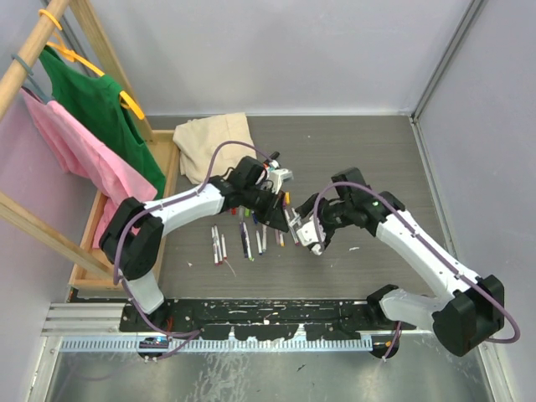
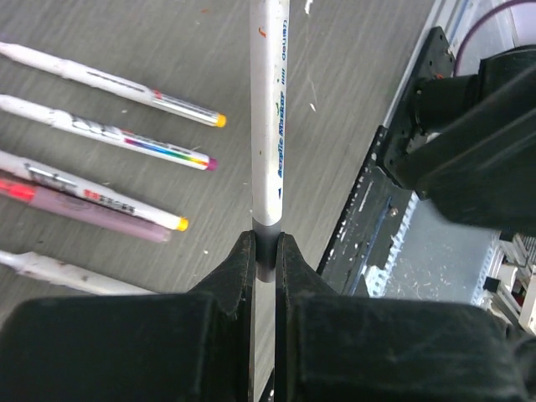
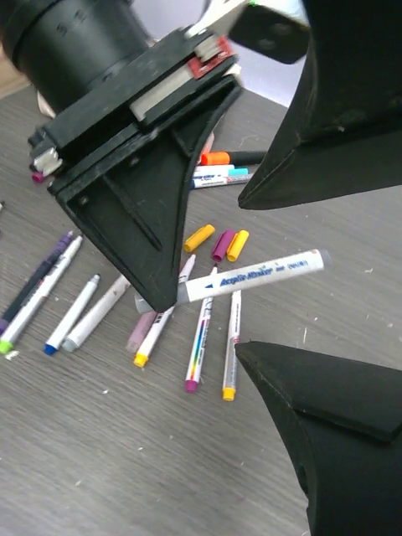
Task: Open the pen caps
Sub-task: Pick up the pen from the center of the board.
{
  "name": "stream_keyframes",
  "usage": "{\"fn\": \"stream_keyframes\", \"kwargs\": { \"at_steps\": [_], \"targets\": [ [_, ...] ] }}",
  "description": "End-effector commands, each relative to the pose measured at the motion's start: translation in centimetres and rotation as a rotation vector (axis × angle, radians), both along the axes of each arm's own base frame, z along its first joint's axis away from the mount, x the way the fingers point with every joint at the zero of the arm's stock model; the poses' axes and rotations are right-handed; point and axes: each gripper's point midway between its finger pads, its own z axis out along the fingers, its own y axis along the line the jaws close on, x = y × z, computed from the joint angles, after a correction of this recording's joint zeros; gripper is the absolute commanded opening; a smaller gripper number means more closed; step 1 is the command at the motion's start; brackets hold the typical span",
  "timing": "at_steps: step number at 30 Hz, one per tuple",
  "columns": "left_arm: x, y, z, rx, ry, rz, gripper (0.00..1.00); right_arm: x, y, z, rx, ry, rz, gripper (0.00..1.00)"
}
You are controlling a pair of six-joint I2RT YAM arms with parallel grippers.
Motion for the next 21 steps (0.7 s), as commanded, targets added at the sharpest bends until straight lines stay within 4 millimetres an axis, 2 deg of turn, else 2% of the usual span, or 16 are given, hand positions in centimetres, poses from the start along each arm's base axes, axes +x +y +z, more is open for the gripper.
{"fn": "stream_keyframes", "kwargs": {
  "at_steps": [1, 6, 10, 14, 19, 21],
  "targets": [
    [-1.0, -1.3, 2.9, -0.092, -0.043, -0.054, 0.0, 2.1, 0.3, -1.5, -0.146, -0.182, -0.008, 0.65],
    [-2.0, -1.6, 3.2, -0.103, -0.042, -0.083, 0.0, 2.6, 0.4, -3.9, -0.226, -0.219, -0.023, 0.51],
    [-2.4, -1.6, 3.4, -0.111, -0.046, -0.09, 0.0, 2.7, 0.2, -5.0, -0.271, -0.219, -0.028, 0.43],
    [-2.6, -1.7, 3.5, -0.113, -0.046, -0.093, 0.0, 3.0, 0.0, -5.8, -0.302, -0.239, -0.04, 0.29],
    [-2.6, -1.5, 3.9, -0.12, -0.057, -0.078, 0.0, 3.1, -0.1, -5.5, -0.285, -0.246, -0.069, 0.1],
    [-2.5, -1.4, 4.3, -0.129, -0.069, -0.057, 0.14, 3.1, 0.0, -5.0, -0.263, -0.244, -0.086, 0.05]
  ]
}}
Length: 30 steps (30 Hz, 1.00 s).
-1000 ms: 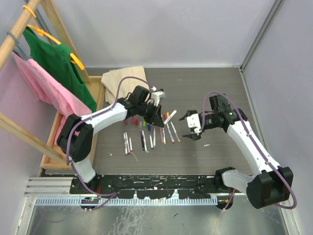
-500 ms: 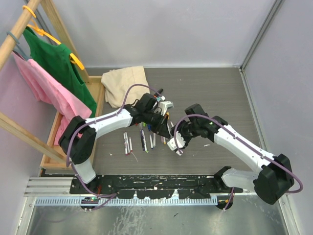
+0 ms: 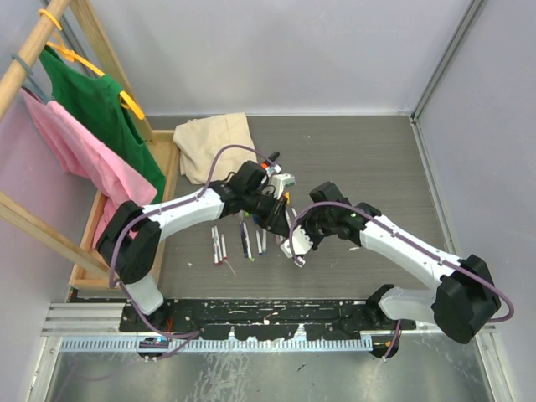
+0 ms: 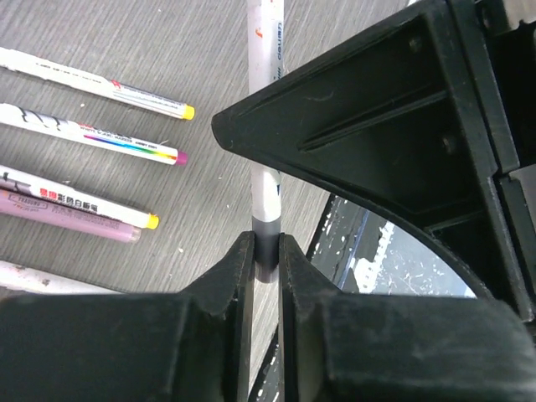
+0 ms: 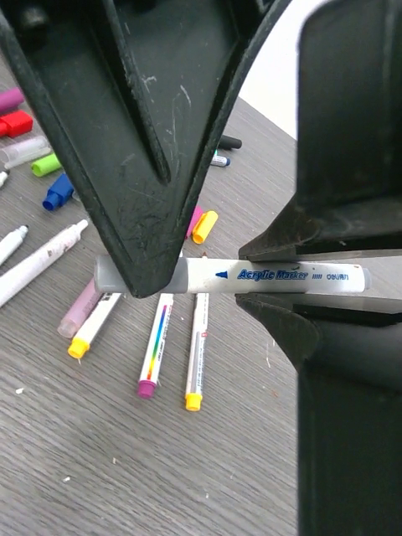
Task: Open the pen caps
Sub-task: Pick up the pen from the center of the board.
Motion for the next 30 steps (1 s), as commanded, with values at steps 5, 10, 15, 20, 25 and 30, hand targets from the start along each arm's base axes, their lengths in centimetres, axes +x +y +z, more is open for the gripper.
{"fn": "stream_keyframes", "kwargs": {
  "at_steps": [5, 10, 15, 20, 25, 30],
  "targets": [
    [-0.3, 0.0, 6.0, -0.169, -0.122, 0.052, 0.4, 0.0, 0.3, 2.3, 0.09, -0.024, -0.056, 0.01],
    [-0.3, 0.8, 8.3, -0.262, -0.19, 0.139, 0.52, -1.2, 0.1, 3.1, 0.174, 0.062, -0.095, 0.01],
    [-0.4, 2.0, 11.0, -0.394, -0.271, 0.228, 0.58, -2.8, -0.2, 4.2, 0.268, 0.174, -0.146, 0.01],
    [-0.6, 3.6, 14.9, -0.538, -0.355, 0.321, 0.68, -4.7, 0.0, 5.8, 0.358, 0.315, -0.207, 0.01],
    [-0.2, 5.2, 15.4, -0.634, -0.388, 0.445, 0.96, -5.8, -0.1, 7.1, 0.417, 0.44, -0.297, 0.01],
    [0.4, 6.6, 14.9, -0.7, -0.392, 0.553, 0.98, -5.8, -0.5, 8.5, 0.508, 0.542, -0.371, 0.01]
  ]
}}
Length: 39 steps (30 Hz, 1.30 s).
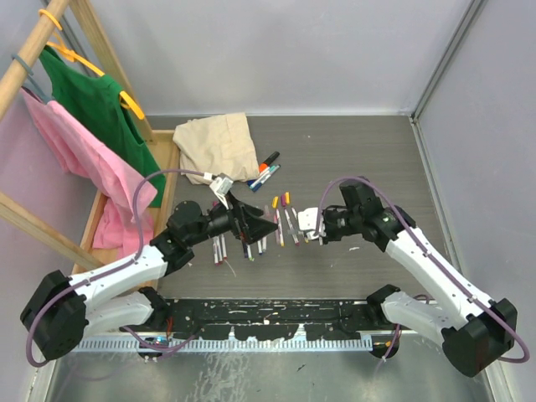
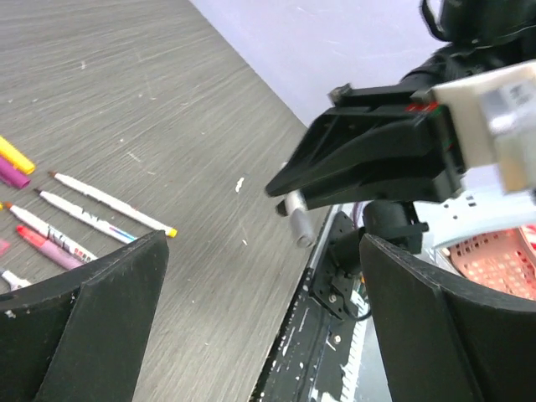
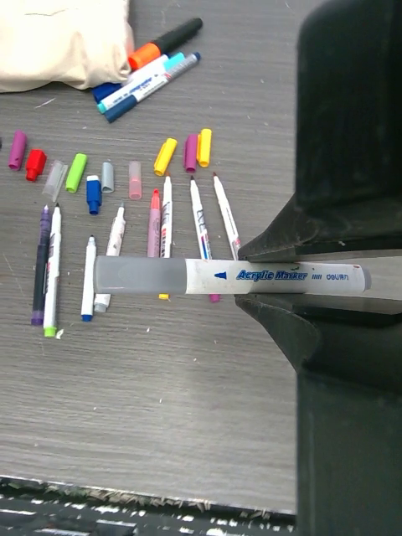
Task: Open the pen caps
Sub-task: Pick up the pen from the center of the board, then open the pen cap from the pen.
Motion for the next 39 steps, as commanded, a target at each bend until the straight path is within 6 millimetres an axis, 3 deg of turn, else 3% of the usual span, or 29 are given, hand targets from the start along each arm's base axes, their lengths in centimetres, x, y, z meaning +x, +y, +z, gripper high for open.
{"fn": "stream_keyframes", "kwargs": {
  "at_steps": [1, 8, 17, 28, 39],
  "targets": [
    [1.2, 0.8, 3.6, -0.169, -0.069, 0.094, 0.98, -0.5, 0.4, 3.6, 0.161, 0.116, -0.064, 0.01],
    [0.1, 0.2, 4.5, -0.278, -0.064, 0.022, 0.98, -0.8, 0.7, 4.0, 0.245, 0.277, -0.102, 0.06],
    [-0.7, 0.4, 5.2, -0.358, -0.155, 0.069, 0.99, -0.8, 1.3, 3.6, 0.256, 0.404, -0.136, 0.07],
    [0.0, -0.3, 4.5, -0.406, -0.122, 0.067, 0.98, -0.7, 2.1, 3.3, 0.287, 0.527, -0.168, 0.06],
    [1.3, -2.2, 2.2, -0.394, -0.035, 0.053, 0.99, -0.6, 2.4, 3.0, 0.295, 0.597, -0.183, 0.06]
  ]
}}
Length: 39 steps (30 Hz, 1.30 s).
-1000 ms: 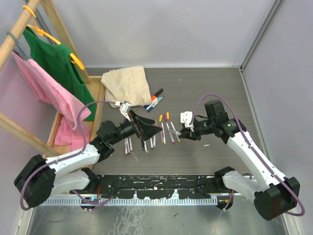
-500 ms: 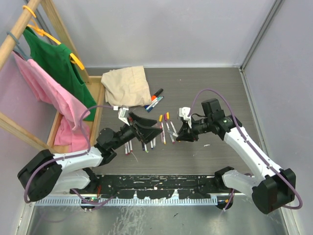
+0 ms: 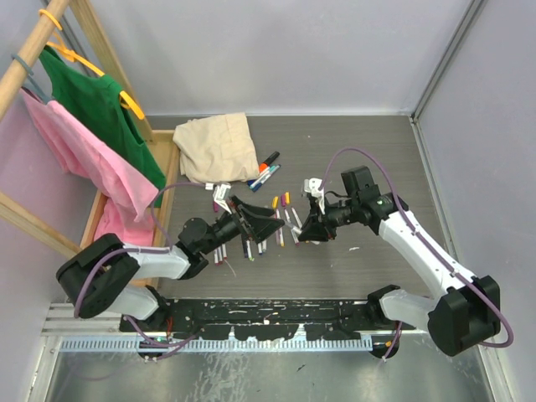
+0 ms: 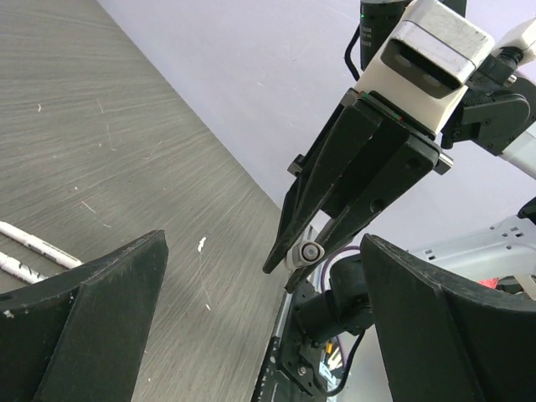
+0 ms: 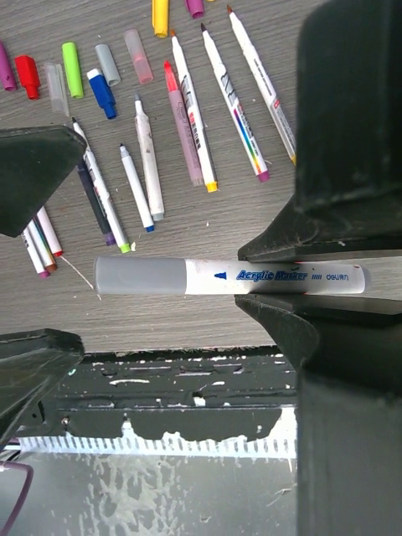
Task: Open the pen caps
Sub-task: Open the pen cap from the pen.
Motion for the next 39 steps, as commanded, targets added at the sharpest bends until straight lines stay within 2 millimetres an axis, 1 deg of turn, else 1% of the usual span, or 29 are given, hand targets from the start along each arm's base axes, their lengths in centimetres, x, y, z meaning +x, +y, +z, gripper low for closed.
{"fn": "stream_keyframes", "kwargs": {
  "at_steps": [1, 6, 11, 12, 16, 21, 28, 30, 33, 34, 36, 37, 39],
  "targets": [
    [0.2, -0.3, 3.7, -0.111, -0.073, 0.0, 1.0, 0.9, 0.8, 2.2, 0.061, -0.017, 0.002, 0.06],
    [0.7, -0.8, 3.4, -0.109, -0.068, -0.003, 0.98, 0.9, 1.0, 1.9, 0.072, 0.037, -0.003, 0.06],
    [1.1, -1.3, 3.2, -0.116, -0.058, -0.003, 0.88, 1.0, 1.2, 1.9, 0.083, 0.083, -0.005, 0.06],
    [1.2, -1.5, 3.1, -0.115, -0.052, -0.006, 0.83, 1.0, 1.2, 1.9, 0.085, 0.089, -0.009, 0.06],
    [1.0, -2.2, 3.1, -0.119, -0.04, -0.03, 0.65, 1.7, 1.2, 1.7, 0.087, 0.115, -0.053, 0.04],
    [1.0, -2.8, 2.9, -0.121, -0.025, -0.041, 0.47, 2.0, 1.3, 1.4, 0.086, 0.131, -0.076, 0.02],
    [0.7, -3.3, 3.1, -0.125, -0.021, -0.069, 0.29, 2.5, 1.2, 1.0, 0.075, 0.14, -0.102, 0.01],
    [0.7, -3.4, 2.9, -0.123, -0.019, -0.069, 0.2, 2.6, 1.1, 0.9, 0.072, 0.141, -0.107, 0.01],
    [0.8, -3.3, 3.1, -0.123, -0.028, -0.058, 0.03, 2.6, 1.1, 0.8, 0.069, 0.141, -0.108, 0.01],
    [1.0, -3.2, 3.2, -0.123, -0.035, -0.046, 0.0, 2.6, 1.1, 0.7, 0.068, 0.141, -0.108, 0.01],
    [1.8, -2.5, 3.7, -0.133, -0.051, 0.009, 0.0, 2.6, 1.1, 0.6, 0.061, 0.131, -0.107, 0.01],
    [2.4, -2.0, 3.8, -0.134, -0.047, 0.037, 0.0, 2.6, 1.0, 0.5, 0.055, 0.126, -0.105, 0.01],
    [4.2, -0.5, 4.4, -0.154, -0.027, 0.085, 0.0, 2.6, 0.7, 0.4, 0.04, 0.11, -0.097, 0.01]
  ]
}}
